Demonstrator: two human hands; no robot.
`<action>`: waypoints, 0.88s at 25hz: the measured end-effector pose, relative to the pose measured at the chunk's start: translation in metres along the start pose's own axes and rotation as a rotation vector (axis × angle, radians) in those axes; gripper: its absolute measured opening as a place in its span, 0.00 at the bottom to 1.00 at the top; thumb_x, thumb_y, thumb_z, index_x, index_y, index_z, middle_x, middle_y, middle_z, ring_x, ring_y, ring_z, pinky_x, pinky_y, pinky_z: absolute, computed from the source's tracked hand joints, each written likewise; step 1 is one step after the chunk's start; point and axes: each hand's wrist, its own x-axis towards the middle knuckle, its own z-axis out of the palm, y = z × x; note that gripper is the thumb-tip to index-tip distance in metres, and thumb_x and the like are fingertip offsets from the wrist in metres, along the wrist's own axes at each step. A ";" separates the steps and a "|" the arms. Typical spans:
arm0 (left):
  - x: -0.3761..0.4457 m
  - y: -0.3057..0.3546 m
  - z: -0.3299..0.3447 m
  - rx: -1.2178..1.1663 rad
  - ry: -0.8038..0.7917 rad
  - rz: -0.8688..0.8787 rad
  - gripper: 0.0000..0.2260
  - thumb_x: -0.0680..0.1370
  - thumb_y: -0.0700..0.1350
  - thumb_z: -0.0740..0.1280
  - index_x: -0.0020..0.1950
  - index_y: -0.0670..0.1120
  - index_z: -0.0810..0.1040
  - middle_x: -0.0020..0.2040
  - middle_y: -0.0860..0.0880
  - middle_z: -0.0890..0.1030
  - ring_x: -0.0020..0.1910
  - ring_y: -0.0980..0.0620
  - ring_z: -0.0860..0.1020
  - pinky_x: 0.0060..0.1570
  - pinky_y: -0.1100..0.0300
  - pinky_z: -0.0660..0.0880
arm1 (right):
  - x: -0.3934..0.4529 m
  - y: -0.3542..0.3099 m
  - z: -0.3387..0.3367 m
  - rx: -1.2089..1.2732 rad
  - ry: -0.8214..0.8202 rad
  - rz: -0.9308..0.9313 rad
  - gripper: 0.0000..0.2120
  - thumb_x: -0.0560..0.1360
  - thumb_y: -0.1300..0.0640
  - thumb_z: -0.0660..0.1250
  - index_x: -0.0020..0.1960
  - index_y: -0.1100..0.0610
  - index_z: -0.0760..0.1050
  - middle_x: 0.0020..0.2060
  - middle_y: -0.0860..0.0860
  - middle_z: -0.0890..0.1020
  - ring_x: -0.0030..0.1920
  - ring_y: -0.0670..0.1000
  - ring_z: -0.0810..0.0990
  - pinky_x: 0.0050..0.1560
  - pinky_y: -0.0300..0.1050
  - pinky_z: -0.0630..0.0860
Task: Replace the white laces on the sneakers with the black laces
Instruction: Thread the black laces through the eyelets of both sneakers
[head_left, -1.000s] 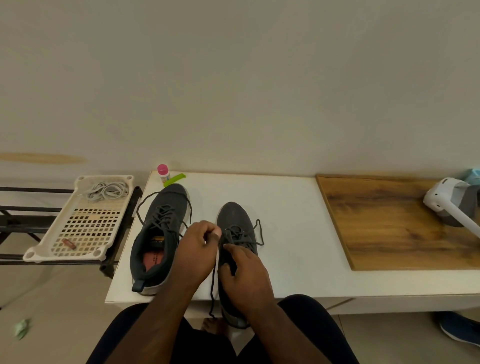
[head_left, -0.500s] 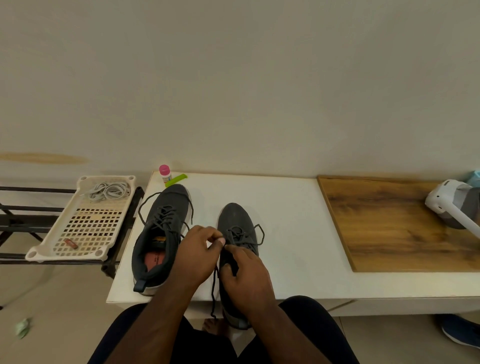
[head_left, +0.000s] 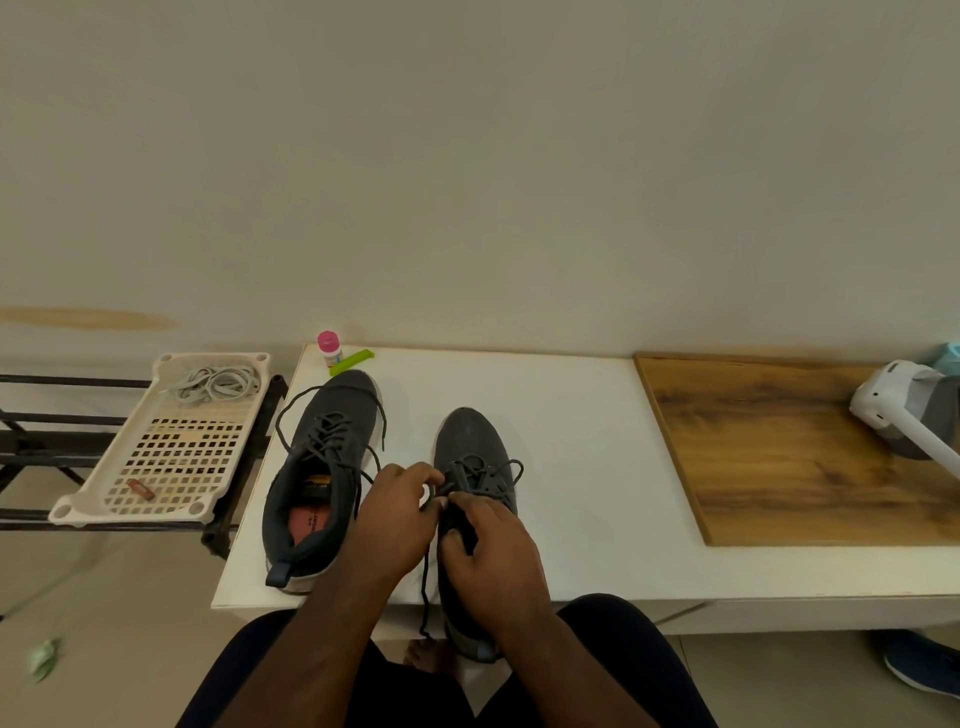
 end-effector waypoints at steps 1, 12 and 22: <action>0.001 0.001 -0.003 0.067 -0.019 -0.001 0.03 0.80 0.47 0.65 0.53 0.54 0.77 0.52 0.51 0.76 0.45 0.58 0.73 0.44 0.65 0.67 | 0.000 0.000 0.000 0.001 0.001 0.000 0.19 0.78 0.51 0.62 0.69 0.45 0.73 0.64 0.41 0.78 0.62 0.41 0.74 0.58 0.27 0.62; -0.003 0.006 -0.013 -0.471 0.182 -0.146 0.04 0.80 0.42 0.66 0.50 0.49 0.70 0.34 0.49 0.74 0.34 0.49 0.76 0.34 0.65 0.76 | -0.001 0.003 0.000 0.028 0.011 -0.004 0.20 0.78 0.51 0.62 0.69 0.45 0.73 0.64 0.41 0.77 0.62 0.40 0.73 0.59 0.30 0.65; -0.005 0.017 -0.024 -0.532 0.010 -0.385 0.15 0.81 0.48 0.62 0.41 0.39 0.79 0.31 0.45 0.78 0.30 0.52 0.73 0.32 0.58 0.73 | 0.002 0.006 0.000 0.054 0.011 -0.034 0.19 0.77 0.51 0.63 0.68 0.46 0.74 0.62 0.41 0.76 0.58 0.40 0.74 0.57 0.29 0.68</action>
